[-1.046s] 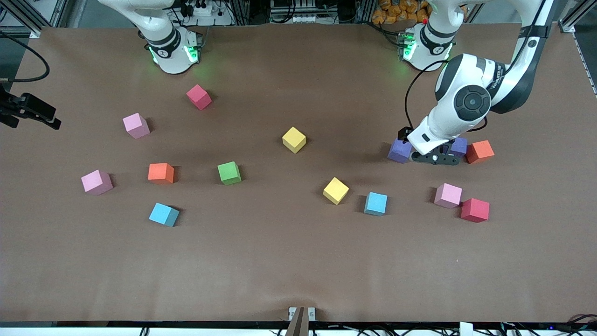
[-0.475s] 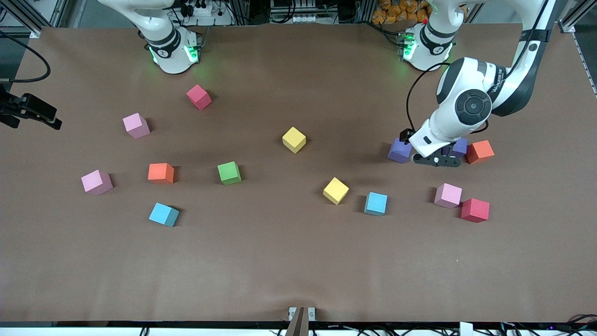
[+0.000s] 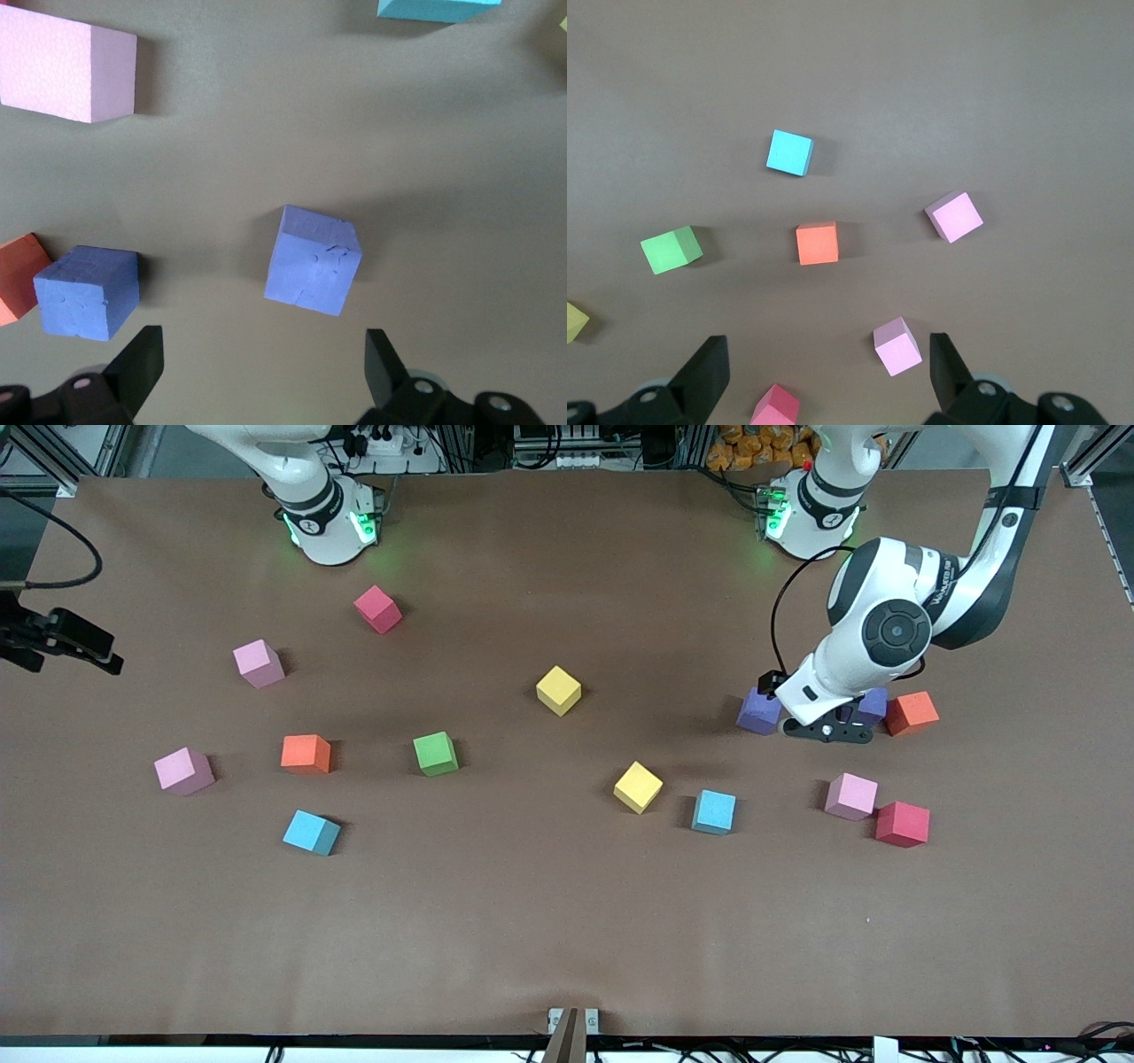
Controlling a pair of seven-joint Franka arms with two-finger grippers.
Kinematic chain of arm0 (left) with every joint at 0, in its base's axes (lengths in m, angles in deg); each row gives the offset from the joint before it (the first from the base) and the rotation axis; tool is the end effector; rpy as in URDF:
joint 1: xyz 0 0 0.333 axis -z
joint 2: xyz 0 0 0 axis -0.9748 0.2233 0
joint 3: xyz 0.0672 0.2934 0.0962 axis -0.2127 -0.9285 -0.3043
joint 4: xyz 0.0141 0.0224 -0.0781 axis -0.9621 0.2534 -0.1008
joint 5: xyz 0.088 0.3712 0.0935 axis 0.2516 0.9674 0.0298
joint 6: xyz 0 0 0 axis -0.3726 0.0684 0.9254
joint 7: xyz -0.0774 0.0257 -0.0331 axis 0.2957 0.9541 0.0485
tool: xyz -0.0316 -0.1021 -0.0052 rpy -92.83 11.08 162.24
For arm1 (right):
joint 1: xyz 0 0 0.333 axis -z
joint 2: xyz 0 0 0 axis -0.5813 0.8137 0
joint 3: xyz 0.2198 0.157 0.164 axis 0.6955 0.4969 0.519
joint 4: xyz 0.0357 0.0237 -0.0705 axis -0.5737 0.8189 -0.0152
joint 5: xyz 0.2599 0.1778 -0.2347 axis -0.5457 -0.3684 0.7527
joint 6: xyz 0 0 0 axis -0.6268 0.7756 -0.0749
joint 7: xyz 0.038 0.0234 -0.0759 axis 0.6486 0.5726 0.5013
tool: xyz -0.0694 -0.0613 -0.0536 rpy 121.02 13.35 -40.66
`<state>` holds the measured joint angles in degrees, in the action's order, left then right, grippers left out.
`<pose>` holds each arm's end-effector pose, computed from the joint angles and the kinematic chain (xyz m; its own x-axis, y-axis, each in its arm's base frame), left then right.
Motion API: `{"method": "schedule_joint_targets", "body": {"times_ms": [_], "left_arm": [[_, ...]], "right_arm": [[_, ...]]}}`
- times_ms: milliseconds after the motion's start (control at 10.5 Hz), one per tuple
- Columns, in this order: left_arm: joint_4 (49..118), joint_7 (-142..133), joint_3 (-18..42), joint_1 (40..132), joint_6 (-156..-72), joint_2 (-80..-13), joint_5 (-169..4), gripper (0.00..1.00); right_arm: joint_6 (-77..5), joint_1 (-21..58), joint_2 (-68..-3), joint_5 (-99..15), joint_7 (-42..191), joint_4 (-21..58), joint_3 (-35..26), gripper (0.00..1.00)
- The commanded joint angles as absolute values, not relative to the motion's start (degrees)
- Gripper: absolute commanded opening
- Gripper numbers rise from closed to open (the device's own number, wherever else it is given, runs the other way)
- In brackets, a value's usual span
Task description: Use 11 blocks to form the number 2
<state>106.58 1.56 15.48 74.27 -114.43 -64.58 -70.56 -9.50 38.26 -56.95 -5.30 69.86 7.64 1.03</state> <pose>0.5048 -0.1666 0.3299 0.9681 -0.1314 -0.2134 -0.1428 -0.9890 -0.0387 0.5615 -0.0264 0.6237 0.9990 -0.0419 -0.0146 -0.0419 -0.9991 -0.0017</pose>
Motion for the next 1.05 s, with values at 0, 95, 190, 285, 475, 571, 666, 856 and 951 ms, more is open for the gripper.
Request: {"method": "schedule_joint_targets", "body": {"times_ms": [0,95,190,285,475,571,666,856,951], "left_arm": [[106.69,2.18,16.07,73.85,-115.54,-63.85,-69.37,1.0],[106.69,2.18,16.07,73.85,-115.63,-63.58,-69.37,1.0],[106.69,2.18,16.07,73.85,-115.63,-63.32,-69.37,1.0],[106.69,2.18,16.07,73.85,-115.81,-62.97,-69.37,1.0],[106.78,3.4,16.07,74.46,-117.56,-60.52,-69.37,1.0],[106.86,3.85,16.07,74.81,-117.57,-59.81,-68.84,1.0],[106.86,4.03,16.07,75.42,-117.74,-58.76,-66.49,1.0],[108.09,4.99,16.16,75.96,-118.96,-58.04,-65.32,1.0],[109.05,4.99,16.16,76.04,-120.63,-57.96,-65.32,1.0]], "right_arm": [[-9.76,37.21,-52.77,-5.38,69.82,5.43,0.75,1.0],[-10.1,37.21,-51.28,-5.56,70.08,4.98,0.75,1.0],[-10.46,36.95,-49.7,-5.3,70.09,4.89,0.75,1.0],[-11.59,36.86,-48.46,-5.3,70.09,4.89,0.75,1.0],[-15.02,36.86,-43.37,-5.3,70.09,4.89,0.75,1.0],[-16.07,36.95,-42.48,-5.21,70.09,4.89,0.75,1.0],[-18.78,37.04,-41.6,-5.47,70.09,4.89,0.75,1.0],[-21.79,36.51,-38.97,-5.3,69.47,4.98,0.75,1.0],[-23.71,36.94,-37.91,-5.73,69.47,4.98,0.75,1.0]]}}
